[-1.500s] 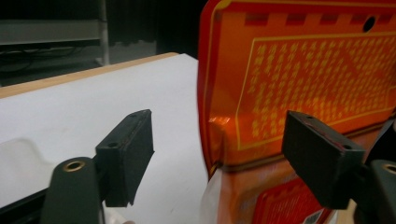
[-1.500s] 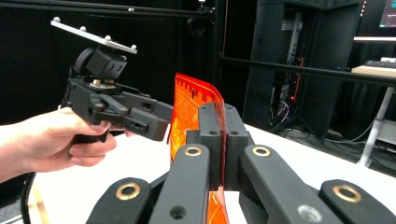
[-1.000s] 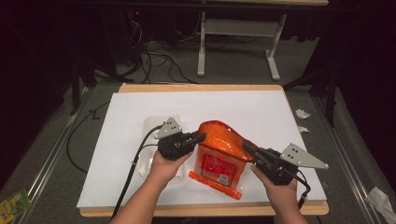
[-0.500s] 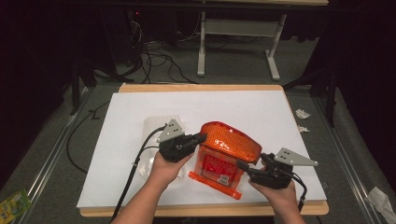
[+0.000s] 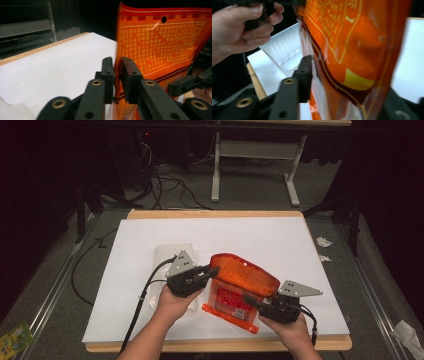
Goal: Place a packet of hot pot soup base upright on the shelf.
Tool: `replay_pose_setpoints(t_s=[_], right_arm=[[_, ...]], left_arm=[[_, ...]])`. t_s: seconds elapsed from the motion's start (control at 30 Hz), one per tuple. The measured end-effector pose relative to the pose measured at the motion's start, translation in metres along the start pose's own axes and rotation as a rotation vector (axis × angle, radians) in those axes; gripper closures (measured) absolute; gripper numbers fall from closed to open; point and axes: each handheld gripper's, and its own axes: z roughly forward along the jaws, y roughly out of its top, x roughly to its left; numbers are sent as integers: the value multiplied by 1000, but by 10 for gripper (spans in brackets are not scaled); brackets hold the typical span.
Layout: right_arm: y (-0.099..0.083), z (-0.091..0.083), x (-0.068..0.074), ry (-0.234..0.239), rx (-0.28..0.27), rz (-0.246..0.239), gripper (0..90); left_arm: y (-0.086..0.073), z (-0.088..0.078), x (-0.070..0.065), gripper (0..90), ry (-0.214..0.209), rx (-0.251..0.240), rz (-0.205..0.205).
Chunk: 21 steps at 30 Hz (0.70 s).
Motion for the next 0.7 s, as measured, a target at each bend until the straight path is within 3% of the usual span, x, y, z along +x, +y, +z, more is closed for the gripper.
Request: replay_pose_setpoints(t_s=[0.07, 0.1, 0.13, 0.2, 0.23, 0.27, 0.33, 0.47, 0.57, 0.63, 0.67, 0.7], right_arm=[[0, 0, 1, -4, 0, -9, 649], [0, 0, 2, -4, -2, -15, 681], [0, 0, 2, -4, -2, -15, 681], [0, 0, 1, 9, -3, -8, 711], [-1, -1, 0, 16, -9, 2, 712], [-1, -1, 0, 16, -9, 2, 712], [-2, -1, -2, 19, -9, 8, 713], [-3, -1, -2, 14, -10, 13, 714], [-3, -1, -2, 11, -11, 17, 715], [-3, -1, -1, 13, -11, 13, 716], [-3, -1, -1, 13, -11, 13, 716], [-3, -2, 0, 16, -11, 8, 717]], left_arm=[[0, -3, -1, 650, 22, 6, 0], [-5, -11, -1, 591, 80, 7, 11], [-5, -11, -1, 547, 80, 7, 11], [-10, -21, 4, 507, 107, 34, -4], [-16, -31, 9, 467, 141, 50, -10], [-16, -31, 9, 456, 141, 50, -10], [-26, -47, 21, 430, 187, 73, -25], [-37, -66, 32, 385, 240, 83, -42], [-50, -93, 45, 347, 310, 73, -59], [-65, -119, 60, 335, 382, 69, -88], [-65, -119, 60, 332, 382, 69, -88], [-74, -129, 66, 328, 408, 71, -107]])
